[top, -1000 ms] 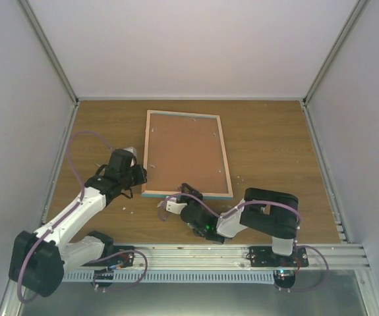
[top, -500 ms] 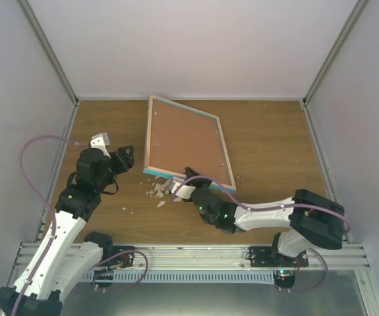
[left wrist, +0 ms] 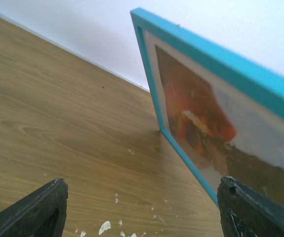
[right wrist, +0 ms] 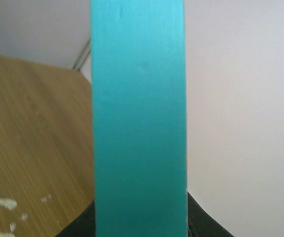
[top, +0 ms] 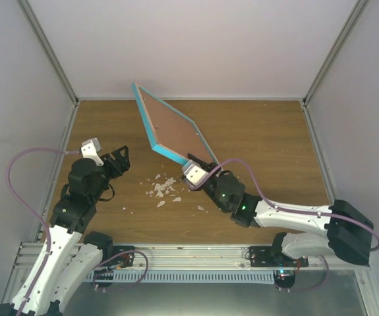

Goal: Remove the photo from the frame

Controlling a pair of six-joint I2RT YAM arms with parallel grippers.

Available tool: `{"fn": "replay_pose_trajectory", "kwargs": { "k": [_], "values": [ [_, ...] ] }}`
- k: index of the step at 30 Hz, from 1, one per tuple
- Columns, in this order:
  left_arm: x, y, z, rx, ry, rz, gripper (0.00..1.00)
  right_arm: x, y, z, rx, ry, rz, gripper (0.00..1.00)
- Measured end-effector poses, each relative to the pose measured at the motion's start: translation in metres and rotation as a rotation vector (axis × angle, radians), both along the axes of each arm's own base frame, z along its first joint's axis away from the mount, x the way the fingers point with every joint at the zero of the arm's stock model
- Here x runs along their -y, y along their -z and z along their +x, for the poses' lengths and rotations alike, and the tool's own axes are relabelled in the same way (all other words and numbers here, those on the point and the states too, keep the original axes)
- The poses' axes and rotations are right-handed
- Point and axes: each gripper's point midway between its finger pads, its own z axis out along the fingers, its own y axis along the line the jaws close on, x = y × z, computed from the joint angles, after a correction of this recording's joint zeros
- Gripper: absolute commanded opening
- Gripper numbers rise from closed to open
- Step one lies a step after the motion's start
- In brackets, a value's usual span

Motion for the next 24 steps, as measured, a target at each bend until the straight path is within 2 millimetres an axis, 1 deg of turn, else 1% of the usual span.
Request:
{"fn": "replay_pose_trajectory", "kwargs": {
  "k": [2,5,6,8,11,15,21,24],
  "values": [
    [0.000,0.000,0.000,0.002,-0.001,-0.004,0.83,0.004,-0.014,0.002,-0.009,-0.019,0.079,0.01],
    [0.000,0.002,-0.001,0.002,-0.002,-0.007,0.83,0.016,-0.032,0.010,-0.038,-0.015,0.213,0.00],
    [0.000,0.003,-0.001,0.001,-0.002,-0.008,0.83,0.023,-0.036,0.013,-0.056,-0.010,0.277,0.00],
    [0.000,0.005,-0.001,-0.003,-0.003,-0.013,0.84,0.034,-0.039,0.017,-0.089,-0.001,0.374,0.01],
    [0.000,0.009,-0.001,-0.010,-0.003,-0.020,0.84,0.056,-0.037,0.023,-0.140,0.027,0.521,0.00],
    [0.001,0.015,-0.001,-0.023,0.000,-0.022,0.84,0.090,-0.035,0.034,-0.209,0.080,0.728,0.01],
    [0.002,0.016,0.000,-0.021,0.005,-0.026,0.84,0.125,-0.024,0.040,-0.297,0.121,0.952,0.00],
    [0.005,0.016,0.001,-0.020,0.014,-0.037,0.84,0.136,-0.014,0.040,-0.356,0.138,1.059,0.01]
  ]
}}
